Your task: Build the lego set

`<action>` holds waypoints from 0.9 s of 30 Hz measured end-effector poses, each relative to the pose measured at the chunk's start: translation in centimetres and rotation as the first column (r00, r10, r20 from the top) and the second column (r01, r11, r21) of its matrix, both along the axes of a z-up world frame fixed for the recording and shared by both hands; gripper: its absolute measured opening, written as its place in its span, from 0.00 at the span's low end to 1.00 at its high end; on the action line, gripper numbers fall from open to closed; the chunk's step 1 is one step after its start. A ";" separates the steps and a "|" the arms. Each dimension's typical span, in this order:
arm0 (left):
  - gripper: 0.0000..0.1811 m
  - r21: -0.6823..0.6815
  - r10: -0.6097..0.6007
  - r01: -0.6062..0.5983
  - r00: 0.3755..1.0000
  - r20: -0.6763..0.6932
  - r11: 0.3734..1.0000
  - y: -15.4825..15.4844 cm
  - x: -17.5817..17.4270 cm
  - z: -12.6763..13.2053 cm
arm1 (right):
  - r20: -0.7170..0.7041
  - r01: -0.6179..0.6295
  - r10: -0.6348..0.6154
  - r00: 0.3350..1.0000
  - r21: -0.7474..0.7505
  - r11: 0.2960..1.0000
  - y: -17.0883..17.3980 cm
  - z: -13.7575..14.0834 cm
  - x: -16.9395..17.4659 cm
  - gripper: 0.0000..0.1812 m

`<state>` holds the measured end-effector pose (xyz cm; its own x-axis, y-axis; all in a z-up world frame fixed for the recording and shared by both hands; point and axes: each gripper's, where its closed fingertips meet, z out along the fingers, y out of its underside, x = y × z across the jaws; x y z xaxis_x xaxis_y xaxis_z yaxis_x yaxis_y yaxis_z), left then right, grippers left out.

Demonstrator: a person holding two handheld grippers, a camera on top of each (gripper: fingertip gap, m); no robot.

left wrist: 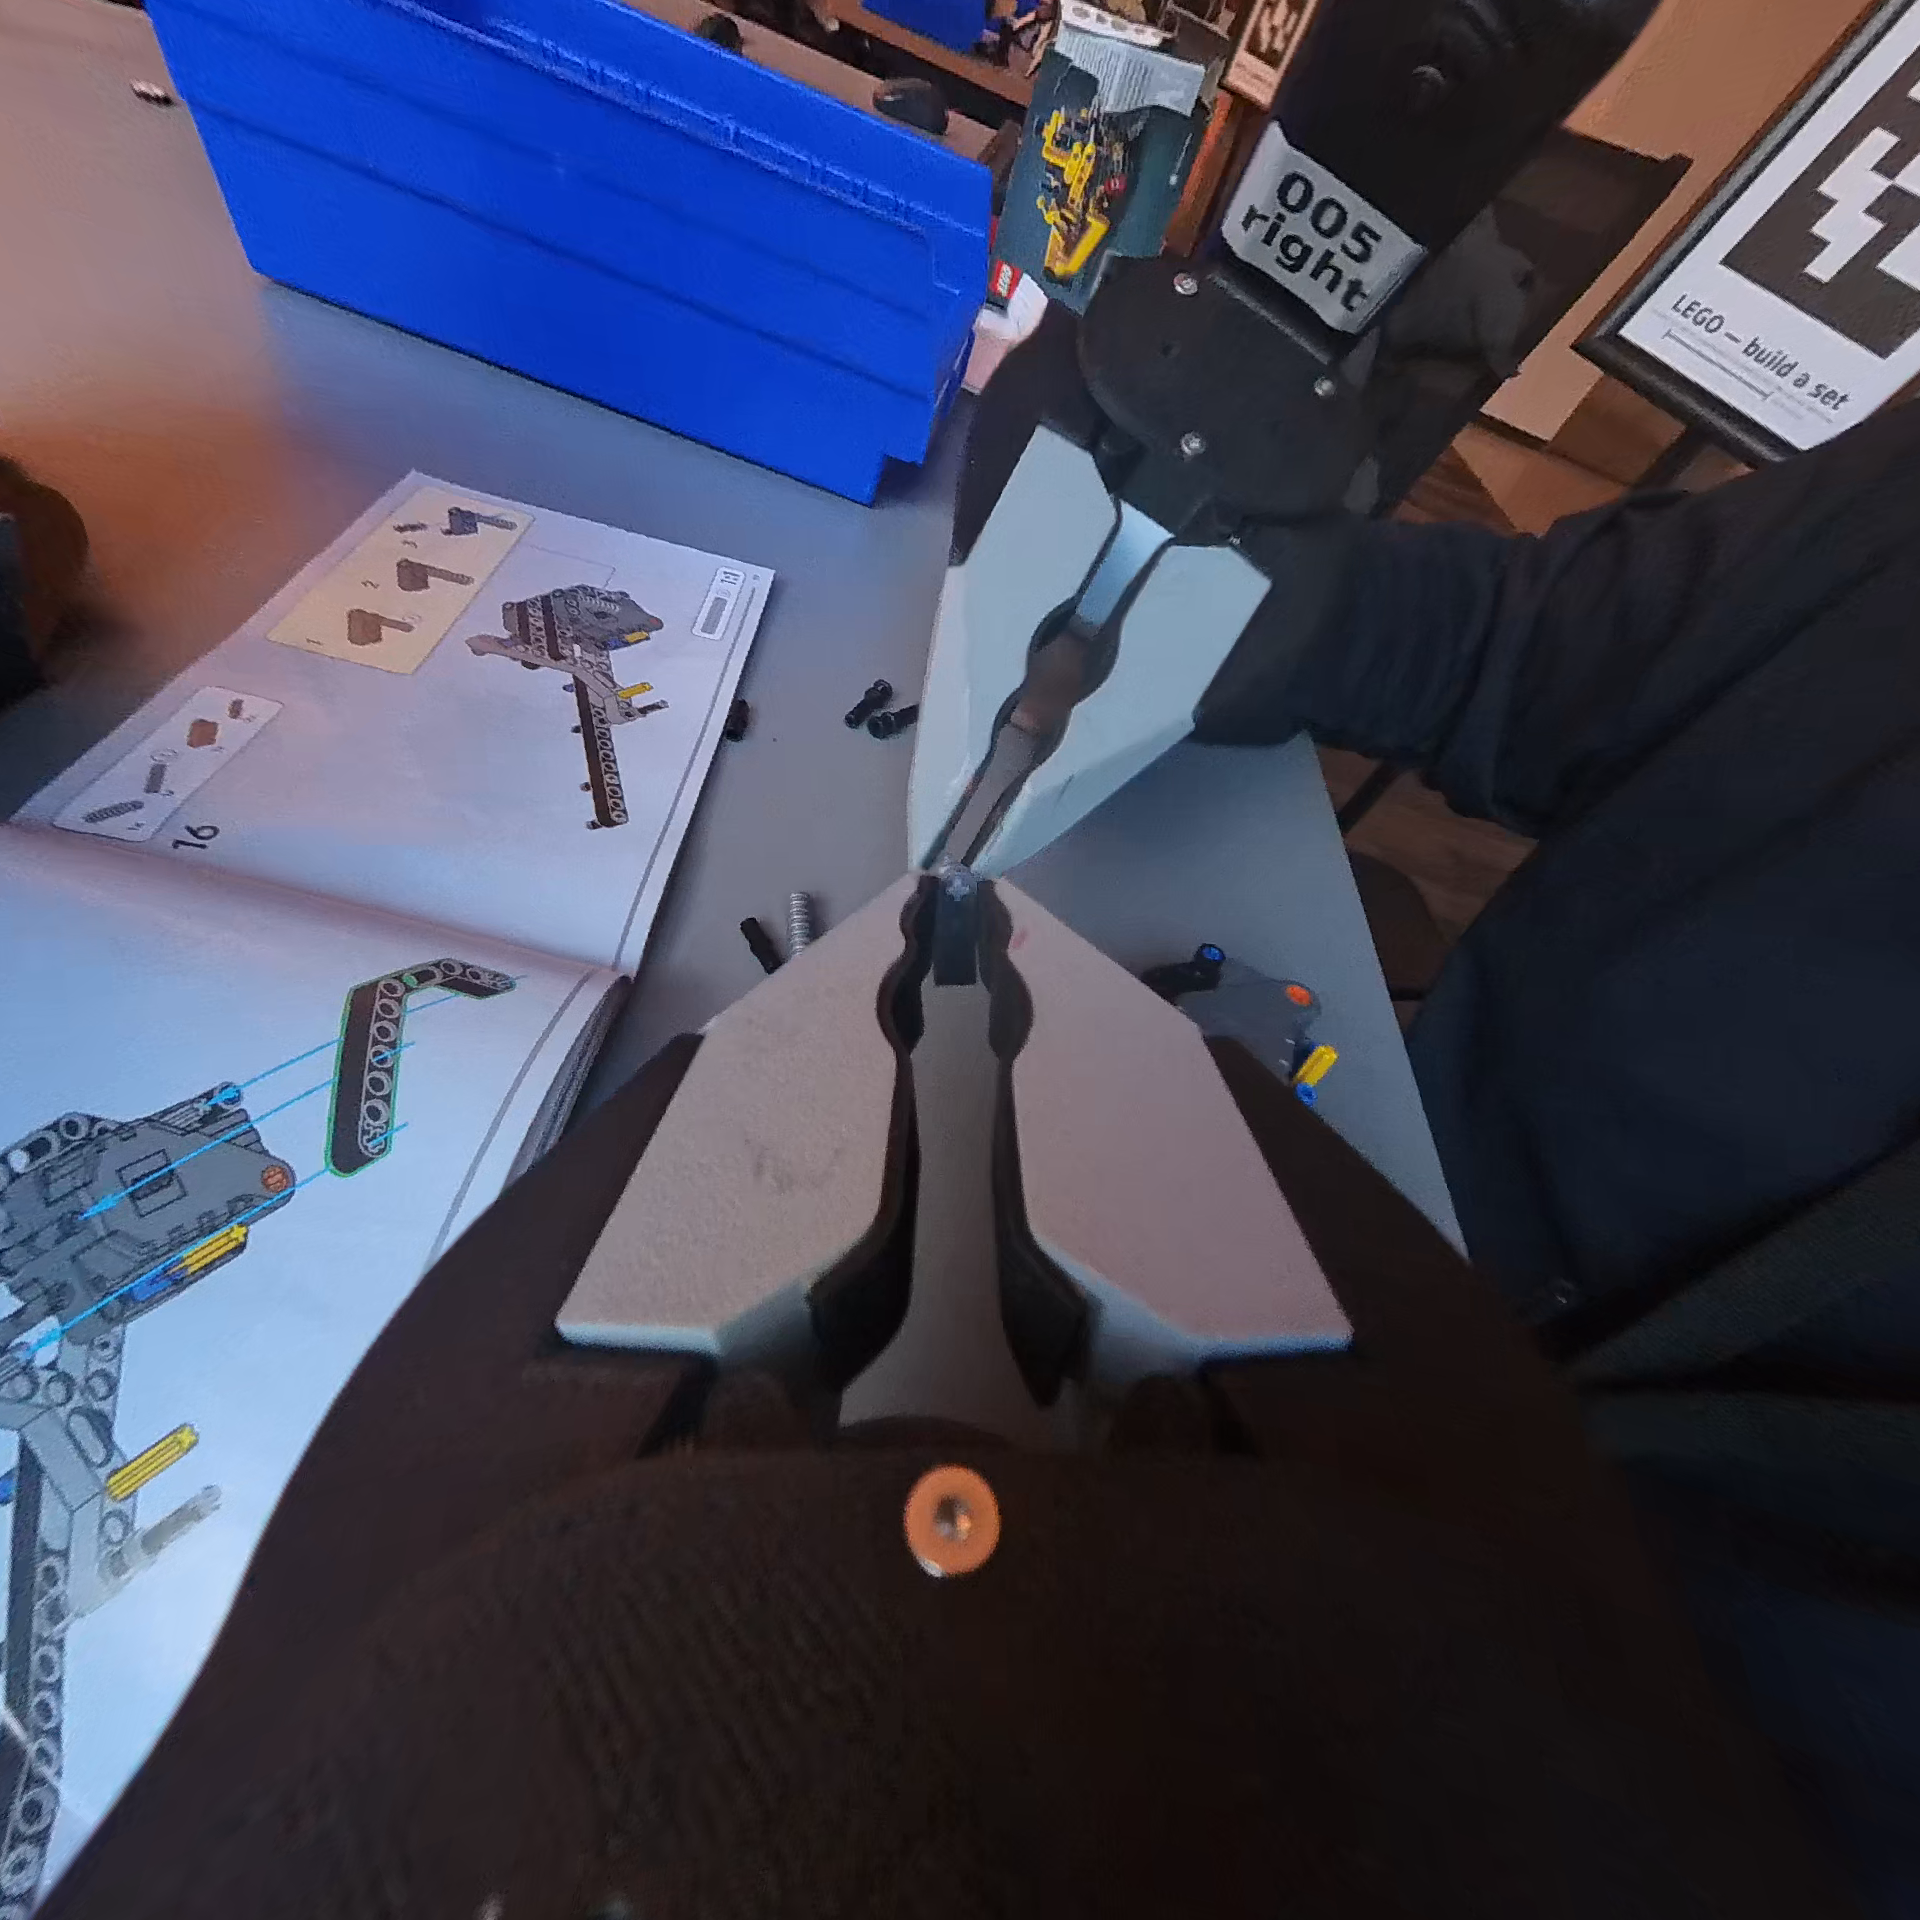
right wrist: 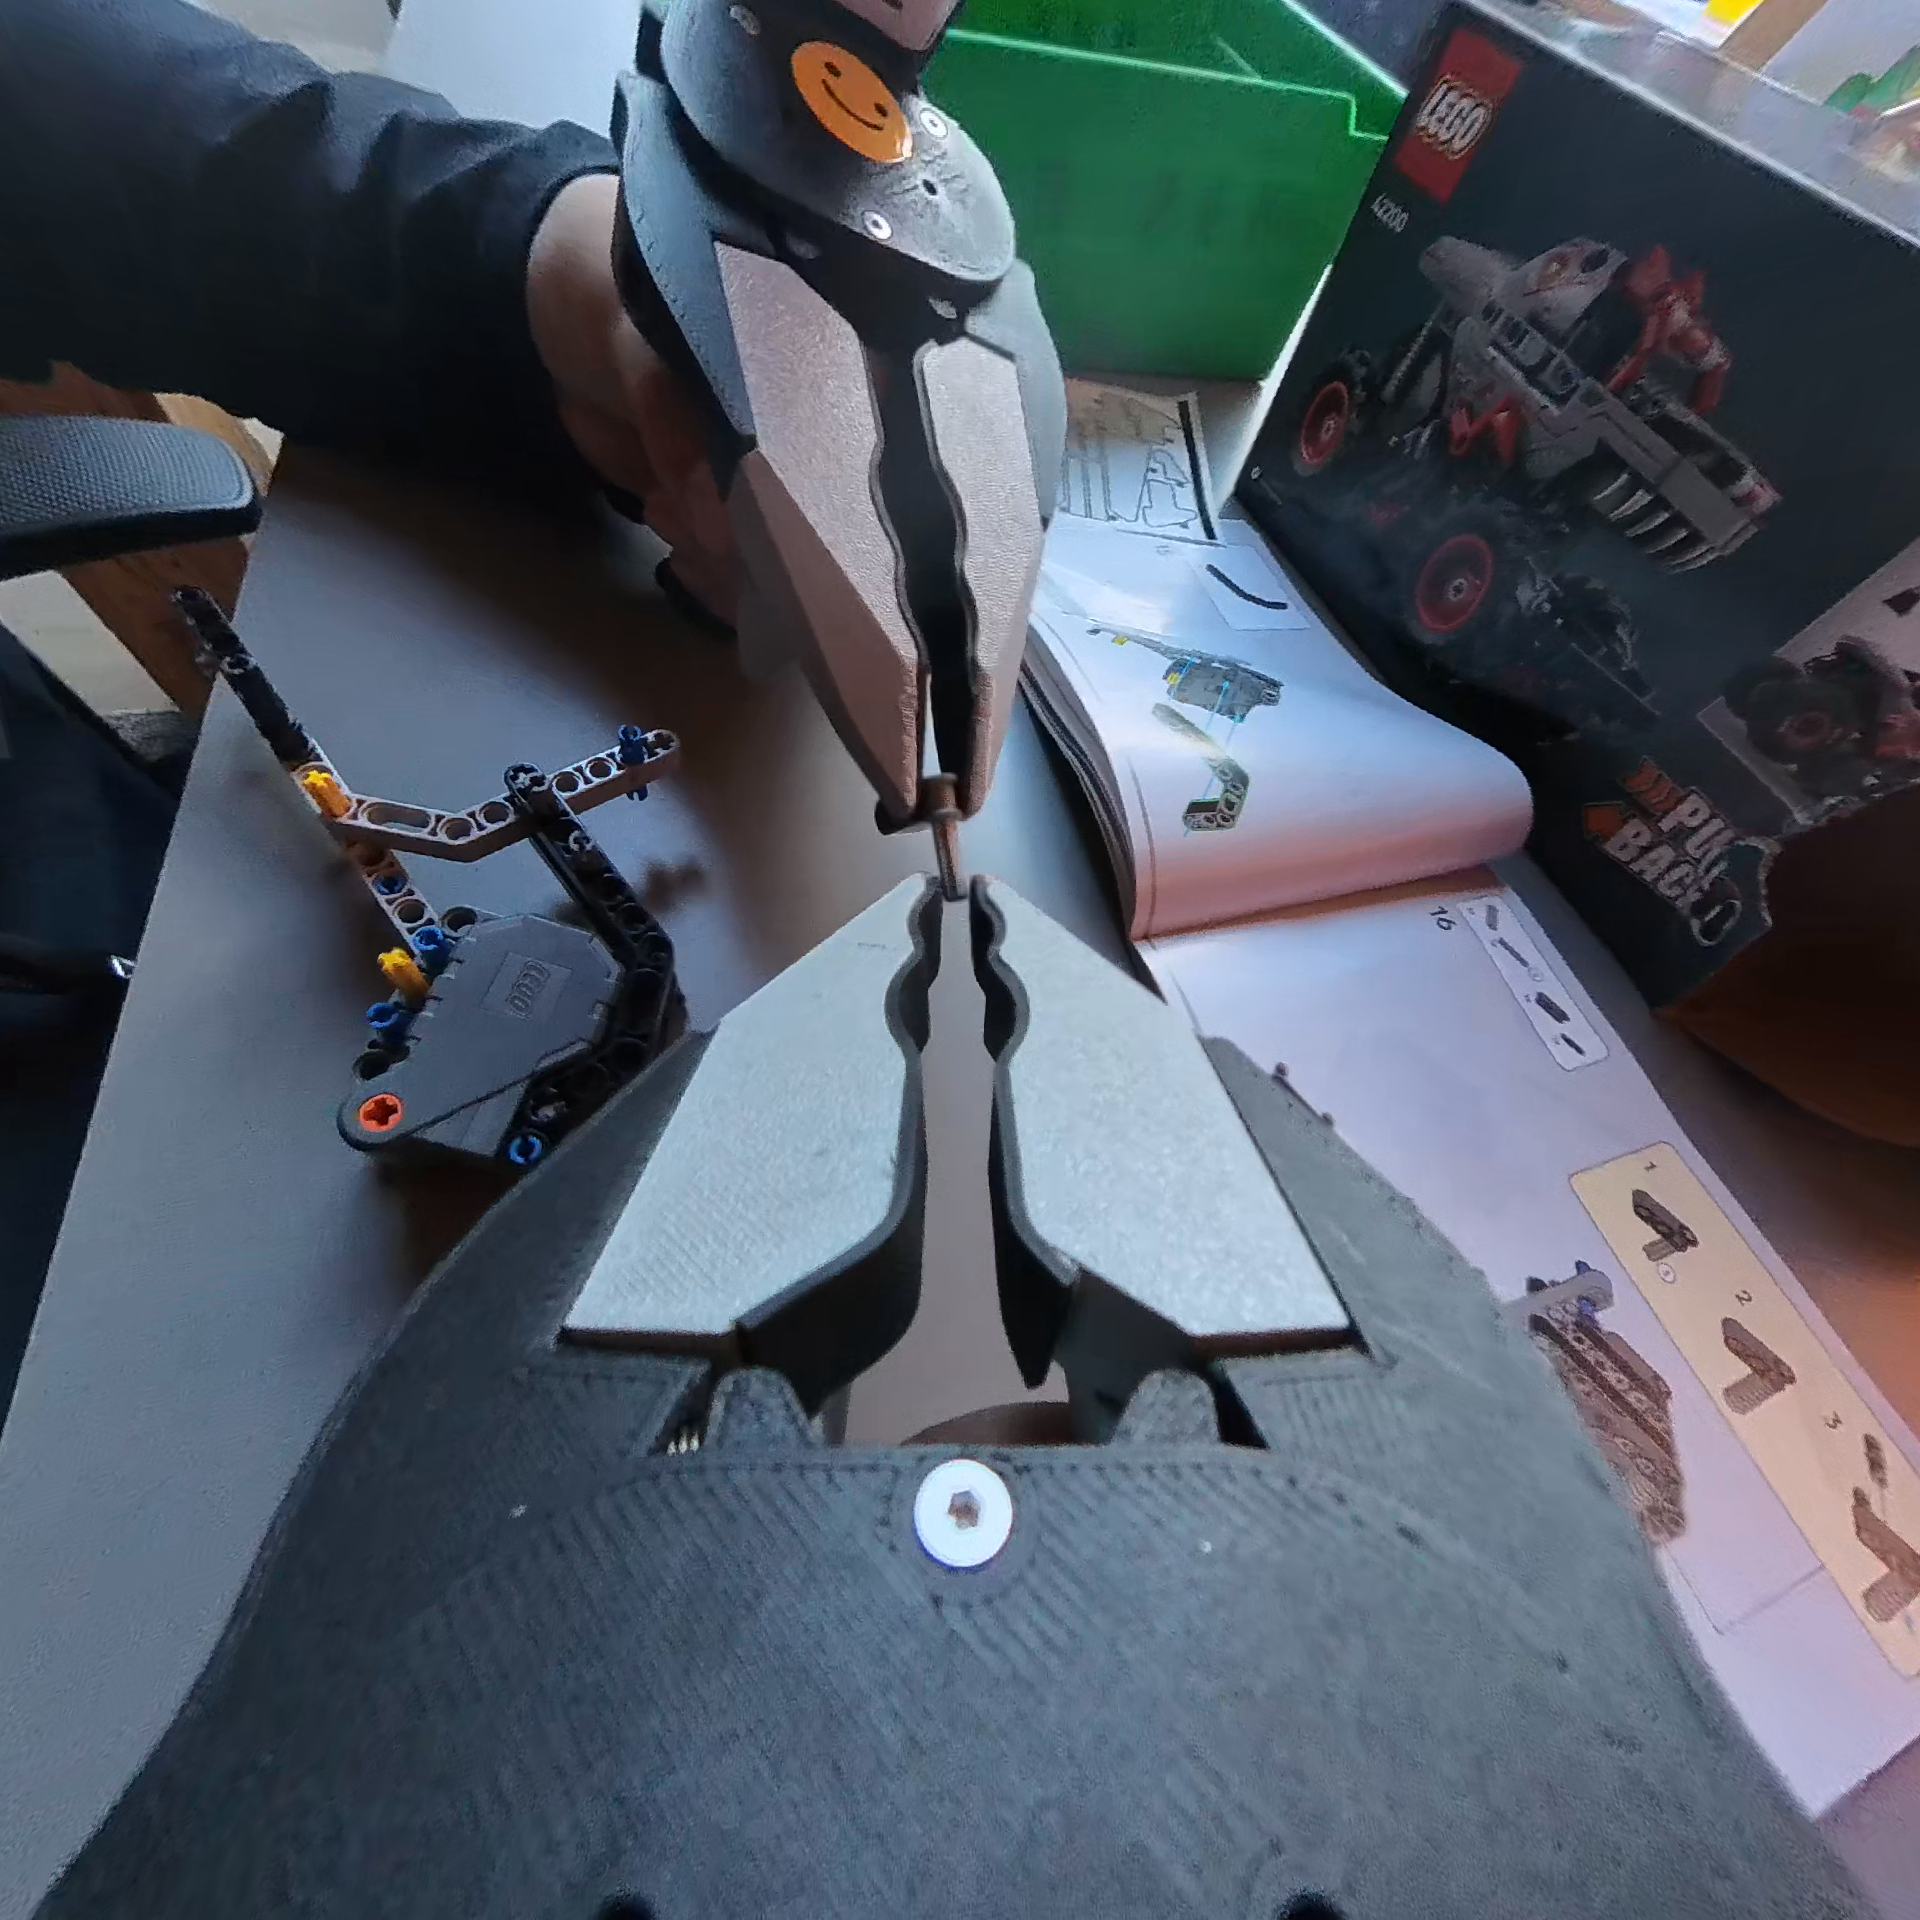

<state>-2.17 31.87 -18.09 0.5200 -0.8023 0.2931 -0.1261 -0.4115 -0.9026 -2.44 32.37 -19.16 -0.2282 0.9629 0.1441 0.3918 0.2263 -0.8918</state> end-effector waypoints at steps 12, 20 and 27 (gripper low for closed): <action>0.03 -0.003 0.048 -0.048 0.998 -0.027 0.999 0.7 -1.2 -0.4 | 0.205 0.089 -0.101 0.974 0.065 0.994 3.6 -4.0 1.5 0.07; 0.03 -0.016 0.055 -0.055 0.998 -0.023 0.998 0.8 -1.3 -0.5 | 0.277 0.066 -0.075 0.958 0.042 0.997 3.3 -5.2 1.5 0.08; 0.03 -0.019 0.058 -0.059 0.998 -0.020 0.998 0.9 -1.3 -0.5 | 0.278 -0.038 0.047 0.959 -0.036 0.999 1.2 -4.9 1.9 0.04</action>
<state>-3.49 32.76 -18.59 0.5716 -0.7644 0.2981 -0.1184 -0.4363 -0.8920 -0.52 33.53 -24.02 -0.2959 0.9544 0.0406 0.6166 0.2233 -0.7550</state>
